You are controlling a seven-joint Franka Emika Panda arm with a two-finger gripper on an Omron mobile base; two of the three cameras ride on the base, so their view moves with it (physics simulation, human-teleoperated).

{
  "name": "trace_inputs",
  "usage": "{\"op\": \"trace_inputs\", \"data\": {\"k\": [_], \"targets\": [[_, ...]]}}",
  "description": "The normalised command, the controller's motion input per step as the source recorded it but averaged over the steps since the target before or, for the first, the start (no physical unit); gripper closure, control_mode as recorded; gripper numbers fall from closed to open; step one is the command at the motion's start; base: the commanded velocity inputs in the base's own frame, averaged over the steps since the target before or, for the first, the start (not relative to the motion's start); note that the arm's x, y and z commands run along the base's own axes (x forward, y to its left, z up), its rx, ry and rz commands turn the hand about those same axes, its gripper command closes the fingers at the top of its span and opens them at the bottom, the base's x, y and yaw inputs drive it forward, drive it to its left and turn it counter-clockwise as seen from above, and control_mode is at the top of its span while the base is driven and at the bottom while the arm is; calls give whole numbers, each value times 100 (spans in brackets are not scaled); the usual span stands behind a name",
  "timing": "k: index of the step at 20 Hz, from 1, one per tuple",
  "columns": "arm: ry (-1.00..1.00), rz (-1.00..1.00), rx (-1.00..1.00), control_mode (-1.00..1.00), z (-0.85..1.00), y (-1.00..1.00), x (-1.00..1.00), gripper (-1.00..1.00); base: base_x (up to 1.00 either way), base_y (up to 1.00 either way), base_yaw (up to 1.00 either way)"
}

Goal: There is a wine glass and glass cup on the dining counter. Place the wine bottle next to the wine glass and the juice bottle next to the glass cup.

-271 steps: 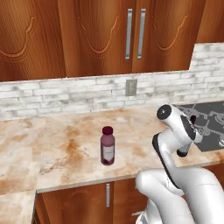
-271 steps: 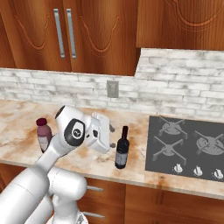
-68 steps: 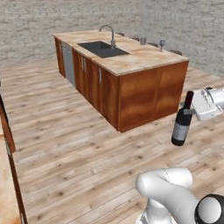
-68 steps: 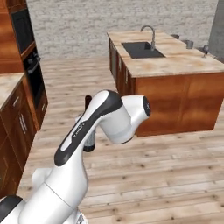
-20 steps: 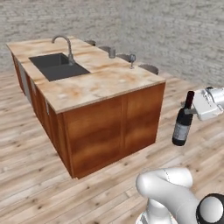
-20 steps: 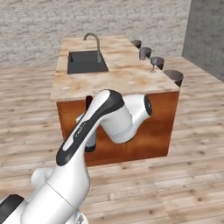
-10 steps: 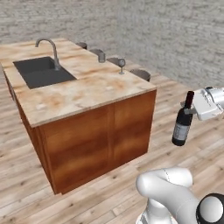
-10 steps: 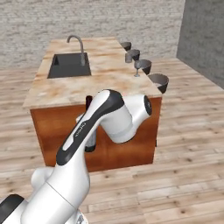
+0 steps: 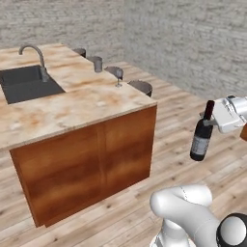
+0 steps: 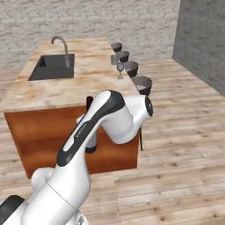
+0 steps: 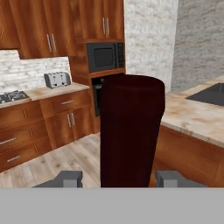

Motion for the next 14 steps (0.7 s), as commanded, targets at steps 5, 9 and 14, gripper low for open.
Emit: {"op": "trace_inputs", "data": {"k": [5,9,14], "targets": [[0,0,0,100,0,0,0,100,49,-49,12],[0,0,0,100,0,0,0,100,55,-45,13],[0,0,0,100,0,0,0,100,57,-44,12]]}}
